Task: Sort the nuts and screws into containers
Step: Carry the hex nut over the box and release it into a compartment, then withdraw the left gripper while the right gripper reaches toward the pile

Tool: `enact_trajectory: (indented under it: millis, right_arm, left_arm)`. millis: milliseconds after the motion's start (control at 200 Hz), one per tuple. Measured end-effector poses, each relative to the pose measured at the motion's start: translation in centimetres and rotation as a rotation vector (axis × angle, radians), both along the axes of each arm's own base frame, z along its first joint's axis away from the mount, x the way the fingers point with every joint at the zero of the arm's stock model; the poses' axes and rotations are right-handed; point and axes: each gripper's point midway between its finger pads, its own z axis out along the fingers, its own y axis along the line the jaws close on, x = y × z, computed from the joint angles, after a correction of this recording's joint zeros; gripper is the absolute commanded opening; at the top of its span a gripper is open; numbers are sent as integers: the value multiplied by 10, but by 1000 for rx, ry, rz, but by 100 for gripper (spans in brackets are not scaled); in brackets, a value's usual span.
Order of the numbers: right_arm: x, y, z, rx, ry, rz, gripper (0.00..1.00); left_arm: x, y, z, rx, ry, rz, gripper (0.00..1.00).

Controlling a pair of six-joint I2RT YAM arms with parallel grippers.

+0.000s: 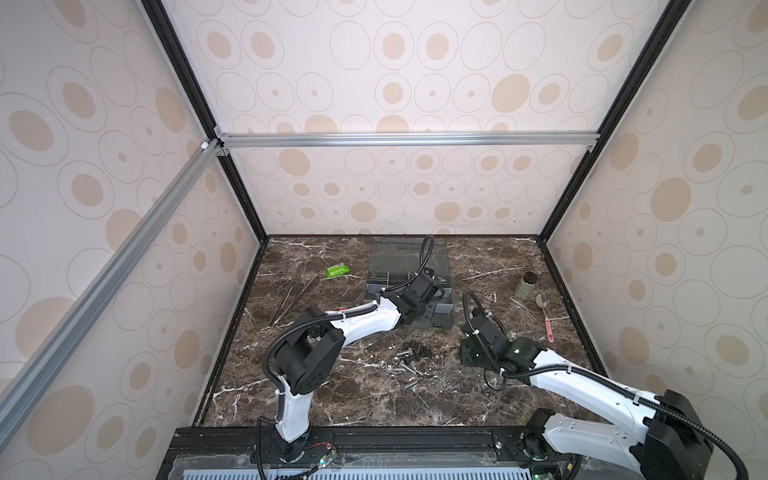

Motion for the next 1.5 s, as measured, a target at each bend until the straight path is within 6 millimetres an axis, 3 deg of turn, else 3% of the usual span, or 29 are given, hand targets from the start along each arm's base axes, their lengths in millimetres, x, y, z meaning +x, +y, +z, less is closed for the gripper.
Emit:
enact_trajectory:
  millis: [240, 475, 660, 1145, 1500]
  right_arm:
    - [-5, -7, -1, 0, -8, -15, 36]
    - [-8, -11, -1, 5, -15, -29, 36]
    - [-9, -12, 0, 10, -15, -38, 36]
    - [-10, -13, -3, 12, -4, -46, 36]
    - [-8, -7, -12, 10, 19, -35, 36]
  left_arm:
    - [0, -6, -20, 7, 44, -17, 32]
    - [0, -10, -19, -11, 49, -22, 46]
    - [-3, -8, -17, -29, 46, -27, 47]
    - [-15, 21, 28, -142, -30, 16, 48]
    - [-29, 51, 35, -176, -43, 75, 48]
